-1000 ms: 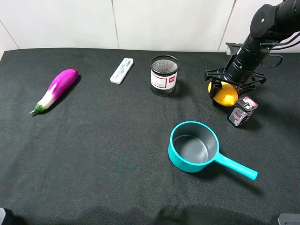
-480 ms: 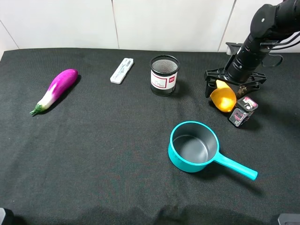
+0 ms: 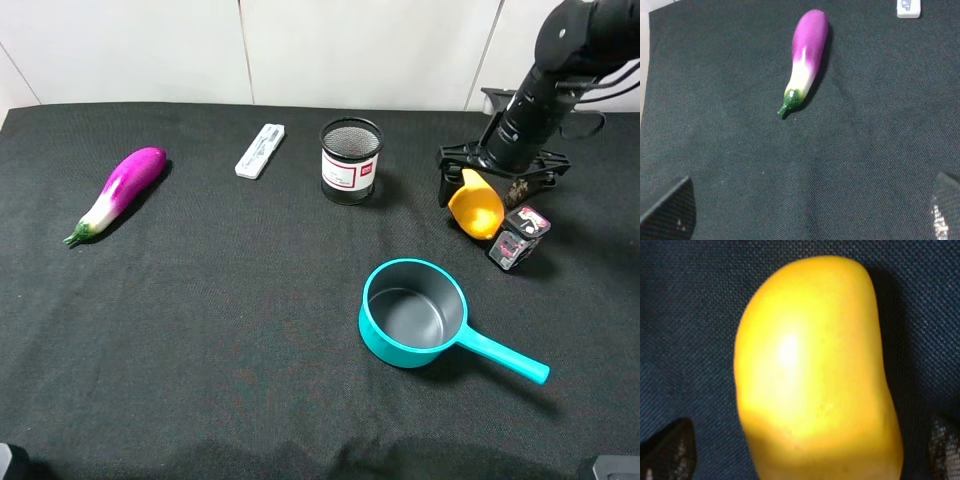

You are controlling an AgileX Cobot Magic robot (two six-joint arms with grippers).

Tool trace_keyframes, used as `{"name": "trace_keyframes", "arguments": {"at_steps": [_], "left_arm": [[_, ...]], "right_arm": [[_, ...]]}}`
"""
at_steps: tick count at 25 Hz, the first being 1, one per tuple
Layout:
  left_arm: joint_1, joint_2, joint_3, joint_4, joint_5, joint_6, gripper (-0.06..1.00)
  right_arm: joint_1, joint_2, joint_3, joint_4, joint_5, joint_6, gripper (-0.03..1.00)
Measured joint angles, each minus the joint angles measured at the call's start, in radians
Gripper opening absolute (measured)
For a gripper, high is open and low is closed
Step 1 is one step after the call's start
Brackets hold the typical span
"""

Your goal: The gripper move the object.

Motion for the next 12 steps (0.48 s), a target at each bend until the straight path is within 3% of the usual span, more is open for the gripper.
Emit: {"name": "trace_keyframes", "arguments": {"at_steps": [12], "left_arm": [[0.0, 0.0, 0.0, 0.0, 0.0, 0.0, 0.99]], "right_arm": [[0.0, -0.077, -0.055, 0.0, 0.124, -0.012, 0.69]]}}
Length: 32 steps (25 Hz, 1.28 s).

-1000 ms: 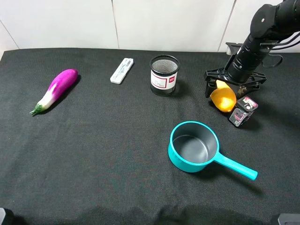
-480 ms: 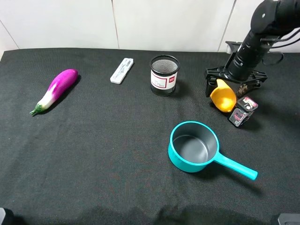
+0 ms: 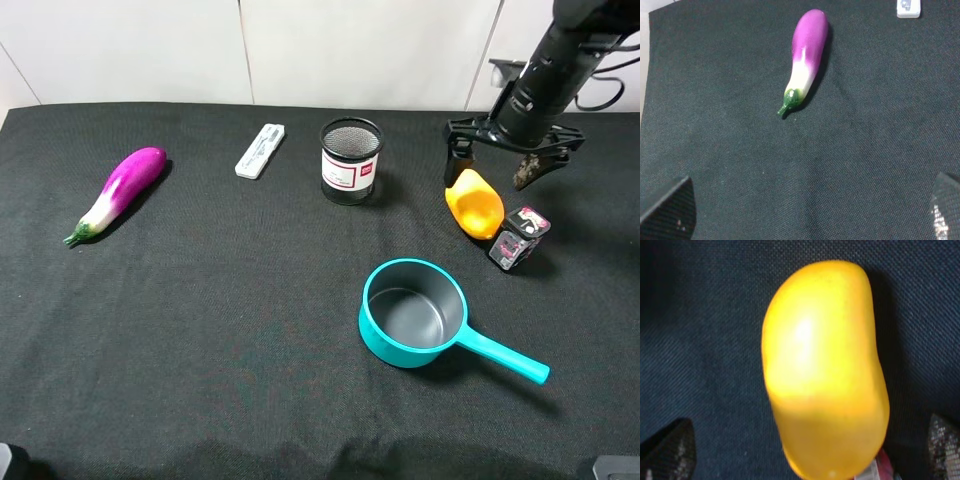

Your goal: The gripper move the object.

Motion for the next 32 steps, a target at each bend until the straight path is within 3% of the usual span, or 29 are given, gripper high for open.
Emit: {"name": "trace_keyframes", "arguments": {"at_steps": [26, 32], "left_arm": [[0.0, 0.0, 0.0, 0.0, 0.0, 0.0, 0.99], [0.0, 0.0, 0.0, 0.0, 0.0, 0.0, 0.99]], "right_arm": [[0.0, -0.311, 0.0, -0.034, 0.26, -0.02, 0.69], [0.0, -0.396, 0.0, -0.052, 0.28, -0.022, 0.69]]}}
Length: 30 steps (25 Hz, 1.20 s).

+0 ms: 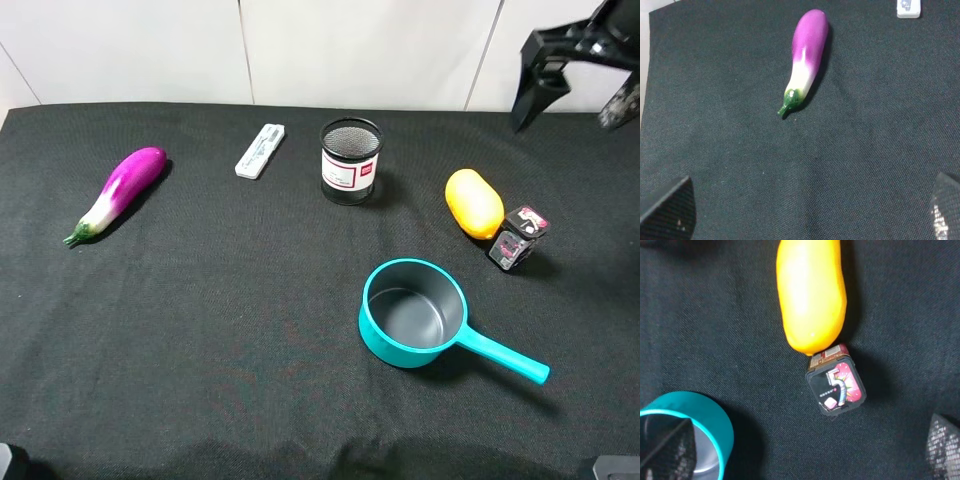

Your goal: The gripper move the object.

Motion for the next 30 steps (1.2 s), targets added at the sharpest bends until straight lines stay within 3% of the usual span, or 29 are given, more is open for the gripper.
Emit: {"name": "trace_keyframes", "arguments": {"at_steps": [7, 20, 30], "left_arm": [[0.0, 0.0, 0.0, 0.0, 0.0, 0.0, 0.99], [0.0, 0.0, 0.0, 0.0, 0.0, 0.0, 0.99], [0.0, 0.0, 0.0, 0.0, 0.0, 0.0, 0.99]], "right_arm": [[0.022, -0.128, 0.0, -0.021, 0.002, 0.001, 0.69], [0.166, -0.364, 0.007, -0.047, 0.004, 0.041, 0.69], [0.169, -0.628, 0.287, -0.052, 0.006, 0.132, 0.69]]}}
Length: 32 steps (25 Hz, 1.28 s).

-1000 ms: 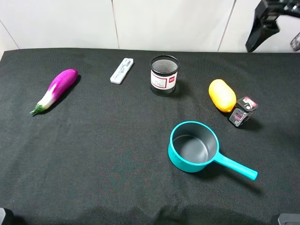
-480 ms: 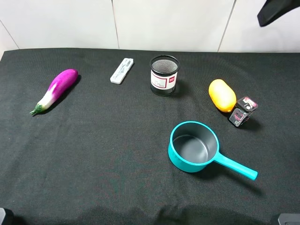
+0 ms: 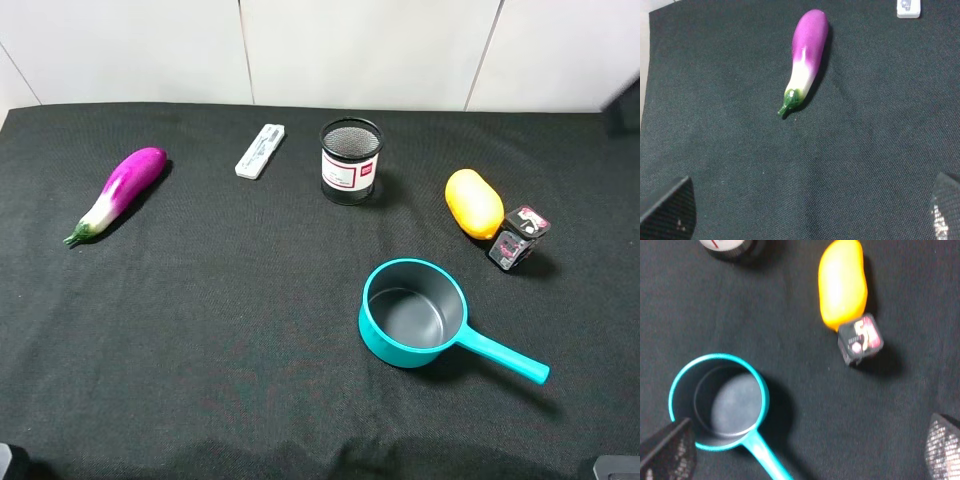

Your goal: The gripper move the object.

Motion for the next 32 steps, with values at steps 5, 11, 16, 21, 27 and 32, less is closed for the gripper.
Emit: {"name": "trace_keyframes", "arguments": {"at_steps": [5, 11, 16, 21, 27, 32], "left_arm": [[0.0, 0.0, 0.0, 0.0, 0.0, 0.0, 0.99], [0.0, 0.0, 0.0, 0.0, 0.0, 0.0, 0.99], [0.0, 0.0, 0.0, 0.0, 0.0, 0.0, 0.99], [0.0, 0.0, 0.0, 0.0, 0.0, 0.0, 0.99], [0.0, 0.0, 0.0, 0.0, 0.0, 0.0, 0.99], [0.0, 0.0, 0.0, 0.0, 0.0, 0.0, 0.99]], "right_arm": [[0.0, -0.159, 0.118, 0.0, 0.0, 0.012, 0.69], [0.0, -0.362, 0.201, -0.018, 0.001, 0.008, 0.69], [0.0, -0.472, 0.218, -0.048, 0.003, -0.022, 0.69], [0.0, -0.501, 0.218, -0.089, 0.003, -0.046, 0.69], [-0.008, -0.52, 0.223, -0.102, 0.002, -0.05, 0.69], [-0.094, -0.619, 0.296, -0.126, 0.001, -0.05, 0.69]]}}
